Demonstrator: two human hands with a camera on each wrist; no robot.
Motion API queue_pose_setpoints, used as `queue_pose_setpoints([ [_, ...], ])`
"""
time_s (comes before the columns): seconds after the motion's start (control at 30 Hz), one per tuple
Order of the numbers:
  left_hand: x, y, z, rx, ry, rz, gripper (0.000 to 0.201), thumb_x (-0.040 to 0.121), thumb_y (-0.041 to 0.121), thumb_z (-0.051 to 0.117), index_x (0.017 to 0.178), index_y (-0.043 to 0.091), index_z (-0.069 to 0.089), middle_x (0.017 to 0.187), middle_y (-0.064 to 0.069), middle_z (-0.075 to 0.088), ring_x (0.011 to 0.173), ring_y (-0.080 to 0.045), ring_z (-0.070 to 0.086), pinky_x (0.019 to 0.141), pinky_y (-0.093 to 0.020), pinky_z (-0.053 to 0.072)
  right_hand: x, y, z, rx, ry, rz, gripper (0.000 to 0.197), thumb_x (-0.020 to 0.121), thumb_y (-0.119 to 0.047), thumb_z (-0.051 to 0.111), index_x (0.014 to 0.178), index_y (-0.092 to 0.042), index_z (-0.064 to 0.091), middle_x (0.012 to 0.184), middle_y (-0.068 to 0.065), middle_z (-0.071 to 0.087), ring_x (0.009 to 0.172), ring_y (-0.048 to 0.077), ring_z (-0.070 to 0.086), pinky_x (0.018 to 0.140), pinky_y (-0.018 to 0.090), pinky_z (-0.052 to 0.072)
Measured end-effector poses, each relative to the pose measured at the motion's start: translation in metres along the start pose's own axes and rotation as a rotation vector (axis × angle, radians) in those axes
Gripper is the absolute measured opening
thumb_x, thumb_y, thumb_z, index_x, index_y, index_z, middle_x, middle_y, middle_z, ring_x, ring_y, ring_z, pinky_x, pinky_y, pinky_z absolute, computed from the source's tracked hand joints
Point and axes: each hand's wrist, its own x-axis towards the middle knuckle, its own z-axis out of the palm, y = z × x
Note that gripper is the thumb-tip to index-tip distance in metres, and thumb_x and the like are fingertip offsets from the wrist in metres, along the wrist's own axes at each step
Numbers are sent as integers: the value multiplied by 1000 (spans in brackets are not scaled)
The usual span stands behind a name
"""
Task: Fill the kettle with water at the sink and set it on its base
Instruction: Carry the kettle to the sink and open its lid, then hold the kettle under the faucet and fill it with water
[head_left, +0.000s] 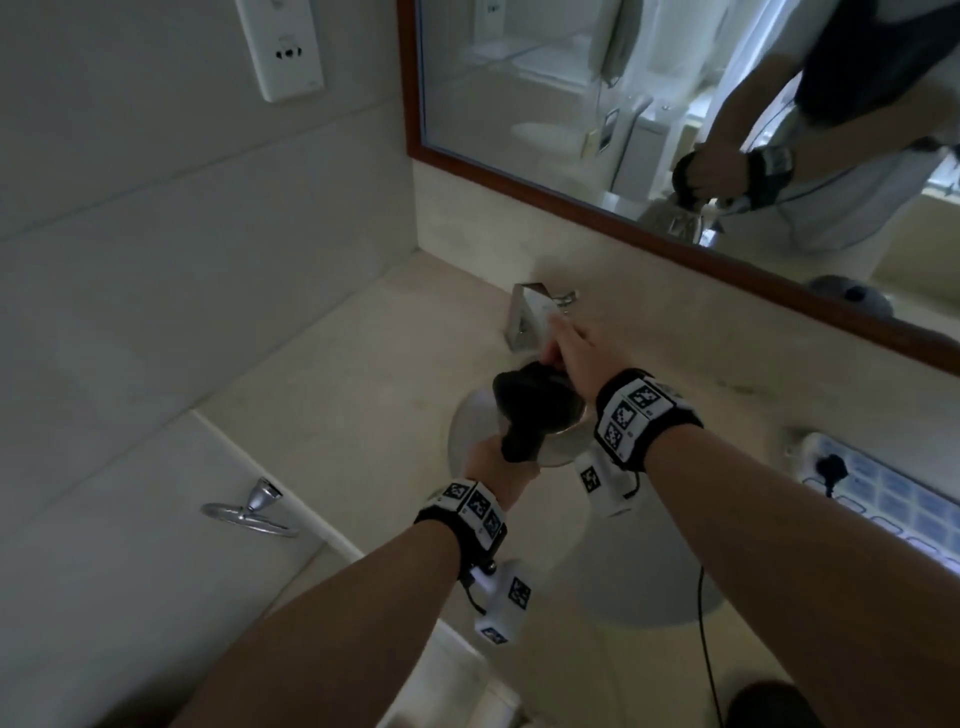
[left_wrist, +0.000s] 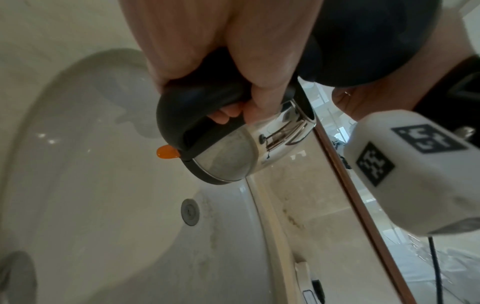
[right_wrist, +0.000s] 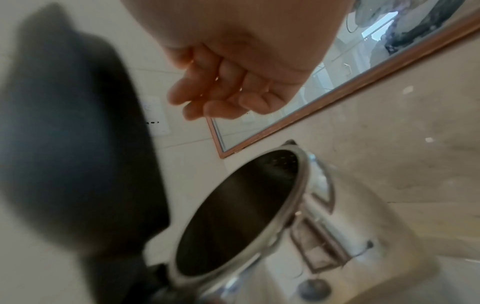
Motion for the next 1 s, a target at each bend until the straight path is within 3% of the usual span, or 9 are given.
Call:
queue_pose_setpoints([
  [0.13, 15, -13, 16, 2, 8, -22, 34, 84, 8, 56, 56, 16, 39, 54, -1, 42, 49, -15, 34, 51, -25, 30, 27, 29, -14, -53, 141, 32, 47, 91, -44, 40, 54, -20, 56, 53, -4, 55, 58, 18, 56, 64, 32, 47],
  [0.23, 28, -18, 23, -23, 3, -57, 33, 83, 8, 59, 55, 17, 42, 53, 0, 44, 49, -15, 37, 52, -27, 33, 48, 34, -16, -178, 125, 7, 35, 92, -39, 42, 70, -19, 60, 65, 2, 60, 64, 22, 57, 57, 26, 40],
  [0.33, 41, -19, 26, -43, -5, -90, 34, 82, 13, 64, 54, 17, 45, 53, -1, 47, 52, -19, 41, 57, -30, 37, 76, 34, -12, -244, 136, 42, 30, 90, -39, 47, 99, -17, 66, 83, 4, 63, 76, 24, 58, 68, 28, 43],
  [0.43, 48, -13, 20, -99, -20, -84, 24, 81, 10, 65, 59, 13, 56, 58, -4, 54, 60, -23, 51, 63, -32, 43, 100, 41, -3, -241, 135, 128, 35, 80, -38, 51, 108, -19, 58, 102, 4, 60, 91, 25, 57, 83, 34, 49],
  [0.5, 49, -6, 17, -169, -23, -50, 10, 81, 6, 66, 82, -3, 68, 75, -19, 64, 79, -32, 61, 75, -40, 50, 111, 48, 1, -337, 87, 134, 44, 75, -38, 51, 115, -21, 54, 123, 9, 55, 109, 30, 54, 94, 40, 48],
  [0.57, 50, -3, 17, -220, -22, -25, 18, 81, 3, 67, 95, -9, 67, 100, -35, 66, 99, -44, 63, 90, -47, 50, 118, 51, 1, -489, 40, 120, 48, 78, -37, 51, 122, -19, 52, 133, 12, 49, 119, 33, 47, 98, 40, 41],
  [0.67, 57, -8, 22, -175, -93, -37, 7, 80, 8, 68, 78, 1, 68, 83, -25, 69, 90, -39, 66, 79, -40, 50, 124, 54, -1, -512, 2, 127, 48, 77, -36, 51, 122, -19, 53, 131, 12, 52, 120, 35, 49, 98, 40, 44],
  [0.77, 67, -13, 27, -165, -118, -58, 29, 78, 12, 69, 56, 16, 53, 61, -8, 57, 70, -24, 55, 67, -34, 44, 126, 59, -5, -495, -77, 96, 49, 78, -35, 52, 126, -24, 54, 134, 7, 54, 122, 32, 51, 102, 41, 46],
  [1.0, 76, -20, 27, -247, -134, -78, 10, 72, 4, 68, 80, -3, 68, 76, -16, 67, 71, -26, 61, 67, -34, 51, 136, 65, -10, -512, -72, 14, 44, 92, -22, 50, 135, -14, 49, 138, 12, 51, 125, 32, 49, 106, 42, 41],
])
